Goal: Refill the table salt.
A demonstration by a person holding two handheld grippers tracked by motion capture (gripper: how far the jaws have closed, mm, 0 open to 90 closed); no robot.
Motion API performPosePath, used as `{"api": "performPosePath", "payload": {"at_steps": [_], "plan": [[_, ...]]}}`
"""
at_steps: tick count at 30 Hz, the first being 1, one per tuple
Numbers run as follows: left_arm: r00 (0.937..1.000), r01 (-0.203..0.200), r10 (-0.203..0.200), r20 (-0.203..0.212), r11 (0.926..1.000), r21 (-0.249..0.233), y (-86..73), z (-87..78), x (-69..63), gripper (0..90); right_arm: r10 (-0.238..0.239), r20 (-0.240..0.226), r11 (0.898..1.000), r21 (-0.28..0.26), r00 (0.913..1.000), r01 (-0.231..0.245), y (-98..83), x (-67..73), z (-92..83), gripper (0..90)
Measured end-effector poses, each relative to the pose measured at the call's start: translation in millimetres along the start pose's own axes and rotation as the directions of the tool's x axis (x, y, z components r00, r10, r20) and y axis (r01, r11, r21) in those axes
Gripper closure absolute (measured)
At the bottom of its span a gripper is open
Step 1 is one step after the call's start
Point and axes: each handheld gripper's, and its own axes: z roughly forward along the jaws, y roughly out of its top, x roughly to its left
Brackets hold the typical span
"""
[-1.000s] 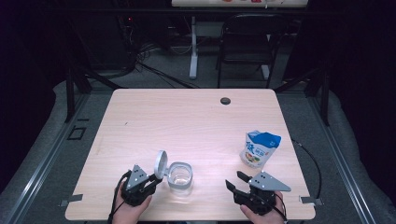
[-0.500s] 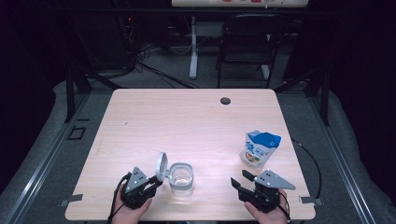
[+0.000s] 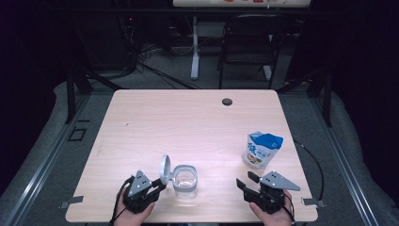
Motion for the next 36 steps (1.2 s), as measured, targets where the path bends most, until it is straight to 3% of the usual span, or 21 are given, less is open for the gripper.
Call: {"api": "performPosePath", "payload": {"at_steps": [10,12,13,19,22,28,36], "plan": [[0.9999,0.005,-0.005,-0.009,1.0000,-0.004,-3.6,-3.6,6.2,69.3,0.003,0.010,1.000,-0.010,0.9999,-0.003,1.1,-7.5,-1.8,48.8],[1.0000,0.005,-0.005,-0.003,1.0000,-0.001,-5.8,-4.8,7.5,67.1,-0.004,0.024,1.000,-0.004,0.9997,0.004,0.9,-8.8,-2.3,49.0],[1.0000,0.005,-0.005,0.001,1.0000,0.001,-6.9,-5.4,8.0,64.4,-0.026,0.062,1.000,-0.004,0.9978,0.026,-0.3,-10.3,-1.6,49.5],[1.0000,0.006,-0.006,-0.006,0.9999,0.014,-12.4,-9.4,13.6,58.6,-0.015,0.085,0.999,-0.035,0.9963,0.018,-0.8,-15.4,-3.6,53.5],[0.9997,0.016,-0.016,-0.020,0.9999,0.000,-13.7,-12.4,20.3,56.1,-0.033,0.109,0.999,-0.038,0.9935,0.038,-4.1,-19.5,-5.9,56.7],[0.9989,0.031,-0.031,-0.034,0.9995,0.003,-17.0,-15.5,28.8,54.3,0.006,0.082,1.000,-0.020,0.9966,-0.005,-6.2,-26.9,-5.2,57.5],[0.9979,0.042,-0.043,-0.048,0.9991,-0.006,-15.3,-20.3,33.1,54.2,0.002,0.074,1.000,-0.003,0.9973,-0.002,-9.1,-28.6,-4.1,55.6]]}}
